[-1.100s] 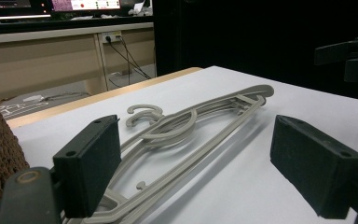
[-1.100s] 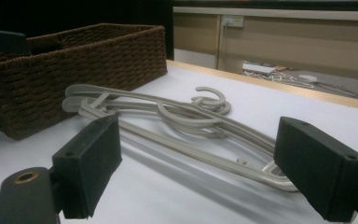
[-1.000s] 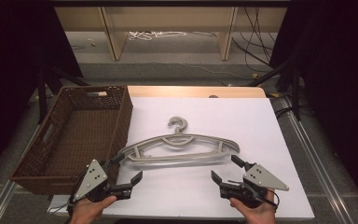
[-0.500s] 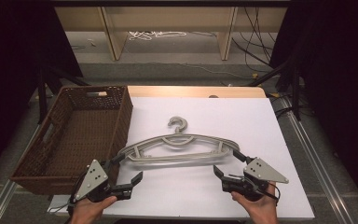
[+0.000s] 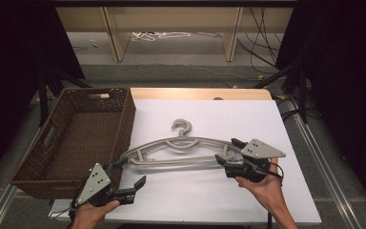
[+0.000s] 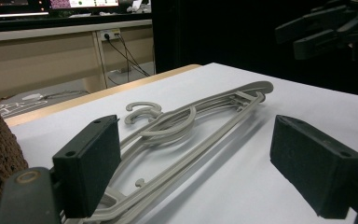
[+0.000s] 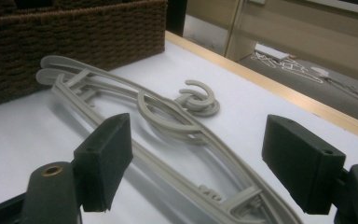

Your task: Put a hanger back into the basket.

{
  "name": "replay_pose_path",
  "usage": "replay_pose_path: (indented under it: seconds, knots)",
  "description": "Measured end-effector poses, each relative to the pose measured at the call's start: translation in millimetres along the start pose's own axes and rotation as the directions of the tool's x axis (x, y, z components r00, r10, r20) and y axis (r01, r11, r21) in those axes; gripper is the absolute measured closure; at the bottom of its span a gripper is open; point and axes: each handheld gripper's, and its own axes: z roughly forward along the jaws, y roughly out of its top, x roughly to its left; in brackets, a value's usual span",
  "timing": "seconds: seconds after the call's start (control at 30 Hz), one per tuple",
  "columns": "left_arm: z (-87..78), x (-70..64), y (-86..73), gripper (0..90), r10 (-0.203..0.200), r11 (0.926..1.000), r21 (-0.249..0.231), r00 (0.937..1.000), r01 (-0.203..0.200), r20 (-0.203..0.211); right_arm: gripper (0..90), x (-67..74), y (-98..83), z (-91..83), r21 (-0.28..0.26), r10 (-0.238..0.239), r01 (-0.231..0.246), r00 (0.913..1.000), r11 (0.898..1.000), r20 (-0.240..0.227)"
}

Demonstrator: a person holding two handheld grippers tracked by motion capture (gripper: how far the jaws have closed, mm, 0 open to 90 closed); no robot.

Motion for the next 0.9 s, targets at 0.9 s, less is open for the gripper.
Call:
replay_pose_path:
  seconds: [0.9]
  knots:
    - [0.4,1.3,-2.1,15.7,-0.005,0.9998,0.019,1.0000,0.005,-0.005,39.1,-47.9,12.5,103.6,0.310,-0.138,0.168,0.9834,0.936,-0.118]
